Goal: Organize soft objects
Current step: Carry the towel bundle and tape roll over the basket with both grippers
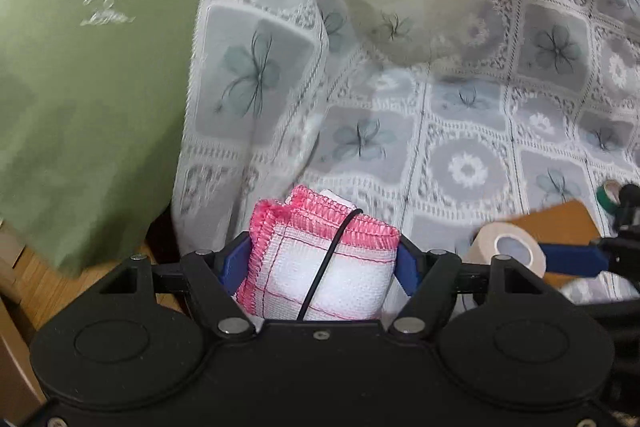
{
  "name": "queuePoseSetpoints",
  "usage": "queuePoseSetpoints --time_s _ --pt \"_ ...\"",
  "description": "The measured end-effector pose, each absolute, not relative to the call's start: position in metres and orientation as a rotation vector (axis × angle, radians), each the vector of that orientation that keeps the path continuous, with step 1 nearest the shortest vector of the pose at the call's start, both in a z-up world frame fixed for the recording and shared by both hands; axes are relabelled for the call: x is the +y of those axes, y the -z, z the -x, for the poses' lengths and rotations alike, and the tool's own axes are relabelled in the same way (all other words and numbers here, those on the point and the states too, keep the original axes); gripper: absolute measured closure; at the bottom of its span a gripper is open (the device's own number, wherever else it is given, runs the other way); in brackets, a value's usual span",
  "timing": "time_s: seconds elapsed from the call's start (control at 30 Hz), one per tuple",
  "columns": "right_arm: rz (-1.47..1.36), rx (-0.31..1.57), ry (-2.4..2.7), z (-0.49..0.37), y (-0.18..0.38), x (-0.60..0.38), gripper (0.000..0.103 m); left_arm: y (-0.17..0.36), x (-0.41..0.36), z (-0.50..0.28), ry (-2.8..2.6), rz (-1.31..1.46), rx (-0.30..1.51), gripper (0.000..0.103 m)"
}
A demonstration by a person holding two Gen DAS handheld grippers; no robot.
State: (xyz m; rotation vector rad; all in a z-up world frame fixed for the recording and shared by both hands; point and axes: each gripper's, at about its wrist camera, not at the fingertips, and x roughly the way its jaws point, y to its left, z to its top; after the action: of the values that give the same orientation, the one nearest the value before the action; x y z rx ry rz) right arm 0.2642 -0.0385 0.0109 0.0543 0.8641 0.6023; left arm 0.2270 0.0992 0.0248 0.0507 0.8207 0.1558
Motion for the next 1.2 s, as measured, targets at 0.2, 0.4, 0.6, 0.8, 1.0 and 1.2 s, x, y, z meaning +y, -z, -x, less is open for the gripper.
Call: queuePoseSetpoints --time_s 0.2,0.4,0.6,0.8,1.0,1.2 --pt "-0.058 0.894 -0.626 -0.206 -0.008 -0.055 0.056 -0.022 0.081 -0.184 -0.091 -0.045 0.868 0.037" --pt "-0.124 0.955 -0.555 -0.141 0.002 -0.097 0.056 -0.024 0.048 -0.148 0.015 -0.051 0.907 0.036" --pt "-0.162 0.958 -0.425 -0.081 0.005 -0.144 0.056 -0.027 0.009 -0.117 0.147 -0.083 0.917 0.036" --pt "-0.241 0.962 -0.255 -0.034 0.006 -0.195 0.056 -0.026 -0.020 -0.098 0.243 -0.123 0.933 0.036" --pt "-0.285 0.959 -0.121 -0.016 0.004 -0.229 0.056 -0.021 -0.039 -0.082 0.303 -0.155 0.957 0.036" --pt "-0.326 0.959 -0.074 -0.017 0.003 -0.236 0.056 -0.010 -0.051 -0.066 0.366 -0.168 1.012 0.036"
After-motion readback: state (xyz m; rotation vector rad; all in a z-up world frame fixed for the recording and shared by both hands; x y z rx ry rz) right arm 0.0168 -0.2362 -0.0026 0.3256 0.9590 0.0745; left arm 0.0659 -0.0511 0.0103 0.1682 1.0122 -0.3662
